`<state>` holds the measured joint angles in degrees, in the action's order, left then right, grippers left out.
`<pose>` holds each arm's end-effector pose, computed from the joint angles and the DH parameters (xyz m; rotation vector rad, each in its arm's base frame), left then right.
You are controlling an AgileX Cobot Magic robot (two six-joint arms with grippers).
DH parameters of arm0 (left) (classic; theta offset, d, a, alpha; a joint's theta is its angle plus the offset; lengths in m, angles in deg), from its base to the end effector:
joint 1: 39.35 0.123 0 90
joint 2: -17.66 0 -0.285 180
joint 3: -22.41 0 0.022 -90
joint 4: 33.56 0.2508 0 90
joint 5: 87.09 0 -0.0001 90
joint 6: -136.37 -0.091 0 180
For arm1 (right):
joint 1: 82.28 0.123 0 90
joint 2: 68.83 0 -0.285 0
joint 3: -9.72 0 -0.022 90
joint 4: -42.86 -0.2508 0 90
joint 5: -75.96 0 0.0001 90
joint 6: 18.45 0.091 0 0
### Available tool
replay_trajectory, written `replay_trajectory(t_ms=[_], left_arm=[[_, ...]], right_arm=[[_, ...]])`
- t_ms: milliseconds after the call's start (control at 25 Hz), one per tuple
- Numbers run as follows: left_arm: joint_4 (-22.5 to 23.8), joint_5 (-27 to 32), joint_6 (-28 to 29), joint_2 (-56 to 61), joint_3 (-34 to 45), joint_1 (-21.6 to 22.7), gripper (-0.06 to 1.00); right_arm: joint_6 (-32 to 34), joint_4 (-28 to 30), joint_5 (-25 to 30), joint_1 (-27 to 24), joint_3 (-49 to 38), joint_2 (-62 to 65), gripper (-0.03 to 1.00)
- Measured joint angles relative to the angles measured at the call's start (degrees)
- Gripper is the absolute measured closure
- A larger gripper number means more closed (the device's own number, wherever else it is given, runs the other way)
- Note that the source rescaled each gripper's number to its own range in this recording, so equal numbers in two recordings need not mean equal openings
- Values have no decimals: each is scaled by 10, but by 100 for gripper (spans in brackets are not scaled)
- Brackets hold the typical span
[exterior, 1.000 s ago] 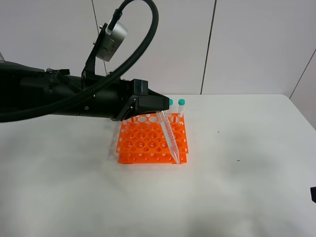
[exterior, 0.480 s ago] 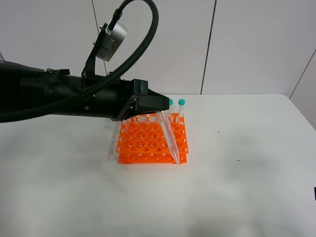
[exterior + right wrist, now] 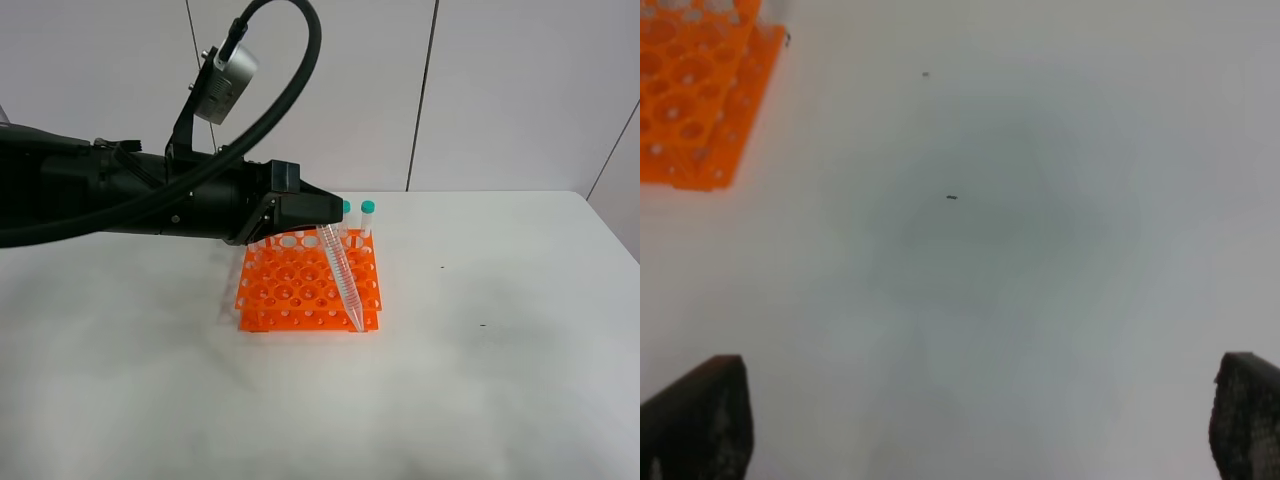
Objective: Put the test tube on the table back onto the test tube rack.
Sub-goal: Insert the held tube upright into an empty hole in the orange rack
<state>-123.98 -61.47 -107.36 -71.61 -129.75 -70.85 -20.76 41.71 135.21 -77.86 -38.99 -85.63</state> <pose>0.2375 -0.1918 0.2762 0.3890 2.1344 -1.0687 0.0208 0.0032 0.2774 -0.1265 2.1740 0.0456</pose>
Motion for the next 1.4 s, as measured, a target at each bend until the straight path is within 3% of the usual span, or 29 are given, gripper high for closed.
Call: replay_trajectory(t_ms=[320, 640, 1080, 1400], left_arm=[[0, 0, 0, 0, 0, 0, 94], [10, -1, 0, 0, 0, 0, 94], [13, -2, 0, 2, 0, 0, 94], [14, -12, 1, 80, 0, 0, 94]], right_arm=[[0, 0, 1, -45, 0, 89, -3], [0, -2, 0, -17, 0, 92, -3], [0, -3, 0, -17, 0, 92, -3], [0, -3, 0, -17, 0, 92, -3]])
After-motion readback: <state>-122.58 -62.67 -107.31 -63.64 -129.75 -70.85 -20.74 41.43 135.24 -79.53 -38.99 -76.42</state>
